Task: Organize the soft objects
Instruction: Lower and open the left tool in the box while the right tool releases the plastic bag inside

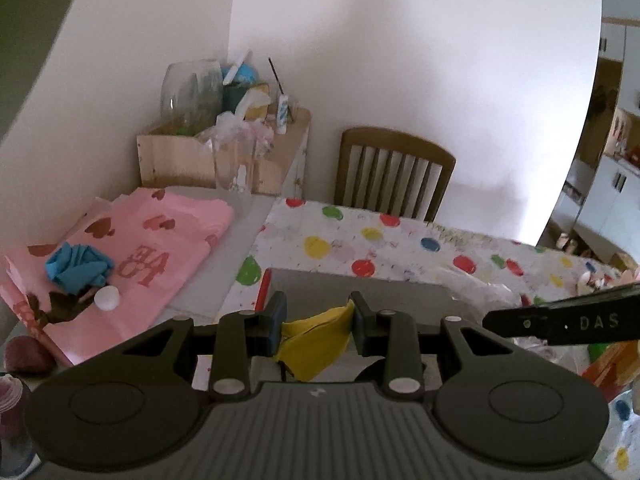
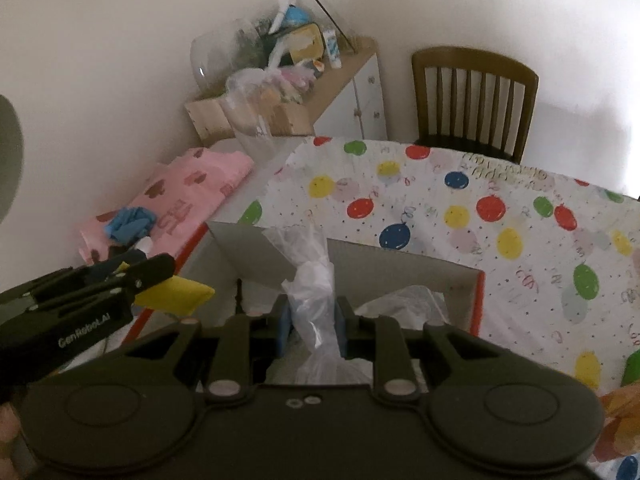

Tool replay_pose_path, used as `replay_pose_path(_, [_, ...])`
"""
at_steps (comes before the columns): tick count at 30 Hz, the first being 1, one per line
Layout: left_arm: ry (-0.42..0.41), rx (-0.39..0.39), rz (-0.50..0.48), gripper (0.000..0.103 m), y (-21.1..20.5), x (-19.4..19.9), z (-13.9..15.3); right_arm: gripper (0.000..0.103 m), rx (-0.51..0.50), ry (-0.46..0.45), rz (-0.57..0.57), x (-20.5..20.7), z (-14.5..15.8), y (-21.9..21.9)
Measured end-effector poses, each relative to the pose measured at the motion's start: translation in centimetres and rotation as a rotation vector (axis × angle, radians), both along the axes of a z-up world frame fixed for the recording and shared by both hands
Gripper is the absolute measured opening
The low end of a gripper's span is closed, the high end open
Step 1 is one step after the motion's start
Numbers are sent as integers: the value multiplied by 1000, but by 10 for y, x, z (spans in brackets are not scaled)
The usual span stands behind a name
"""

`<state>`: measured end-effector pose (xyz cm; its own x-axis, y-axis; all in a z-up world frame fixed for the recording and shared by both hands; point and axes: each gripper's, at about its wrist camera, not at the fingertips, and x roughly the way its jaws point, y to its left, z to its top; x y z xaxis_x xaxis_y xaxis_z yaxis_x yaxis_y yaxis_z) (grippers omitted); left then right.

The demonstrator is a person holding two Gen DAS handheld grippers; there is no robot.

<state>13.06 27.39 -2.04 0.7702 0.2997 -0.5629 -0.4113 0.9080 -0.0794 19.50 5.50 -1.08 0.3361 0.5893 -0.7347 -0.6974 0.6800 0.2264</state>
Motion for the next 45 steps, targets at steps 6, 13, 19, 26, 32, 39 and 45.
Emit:
replay_pose_path(6, [62,-9,-35,33,0,11,-24,22,-45,42,-30,14,-28,11])
replay_pose_path(13, [139,-26,-99,33,-5,18,-46,25,-107,55,-4,8,-51,18])
replay_pose_path(19, [219,-54,-126,33,-6,24,-57,28,-149,54,2,3,-58,19])
replay_pose_path(26, [291,-71,-168,34,-9,28,-63,37,-143,66,16,0,-55,11])
replay_pose_path(32, [342,-68,-171,51,-13,27,-66,53,-133,48,41,-8,-45,4])
replay_pose_path(39, [342,-65,-178,58,-19,20,-64,61,-100,56,38,-12,-33,-8])
replay_pose_path(45, [309,-74,-161,64,-22,13,-52,64,-56,51,40,-18,-17,-24])
